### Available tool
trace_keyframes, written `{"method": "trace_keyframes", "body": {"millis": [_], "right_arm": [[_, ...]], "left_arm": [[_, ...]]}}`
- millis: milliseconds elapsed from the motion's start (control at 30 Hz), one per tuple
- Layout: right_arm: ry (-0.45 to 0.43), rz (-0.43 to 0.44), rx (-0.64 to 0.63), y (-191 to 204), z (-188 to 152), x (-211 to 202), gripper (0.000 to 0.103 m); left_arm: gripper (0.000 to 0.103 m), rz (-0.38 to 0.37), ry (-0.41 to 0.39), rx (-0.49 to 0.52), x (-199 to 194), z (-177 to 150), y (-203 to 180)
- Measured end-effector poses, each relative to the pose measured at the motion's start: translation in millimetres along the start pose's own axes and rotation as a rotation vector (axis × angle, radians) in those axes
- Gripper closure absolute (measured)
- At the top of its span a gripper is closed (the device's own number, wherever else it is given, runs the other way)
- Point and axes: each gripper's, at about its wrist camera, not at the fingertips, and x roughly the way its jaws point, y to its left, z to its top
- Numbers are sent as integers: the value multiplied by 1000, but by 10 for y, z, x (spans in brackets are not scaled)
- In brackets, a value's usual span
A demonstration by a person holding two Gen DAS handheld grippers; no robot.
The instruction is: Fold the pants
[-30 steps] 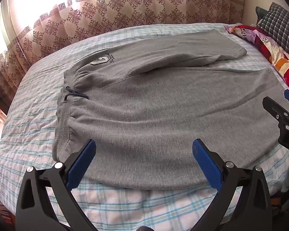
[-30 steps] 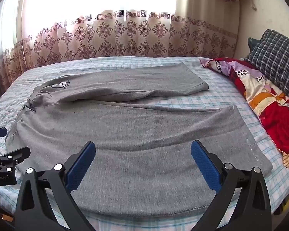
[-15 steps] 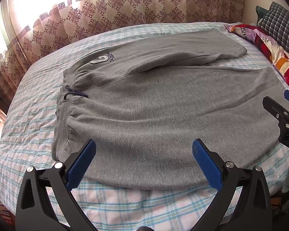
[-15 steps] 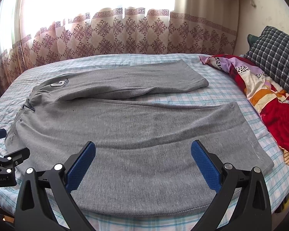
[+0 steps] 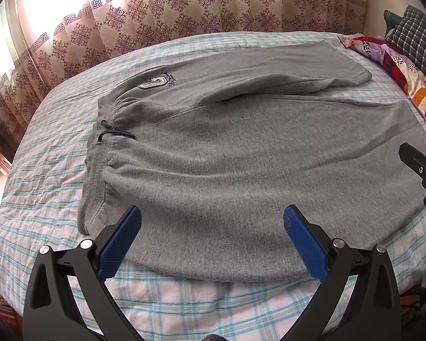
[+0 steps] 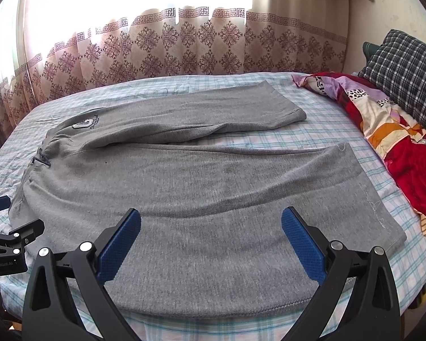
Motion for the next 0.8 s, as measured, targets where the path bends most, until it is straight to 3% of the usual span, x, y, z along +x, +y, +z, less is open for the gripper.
{"method": "trace_keyframes", "body": {"millis": [800], "right_arm": [[11,-18,13,-34,6,23,5]], "left_arm": [[2,13,-1,-7,58,-6,39]]}}
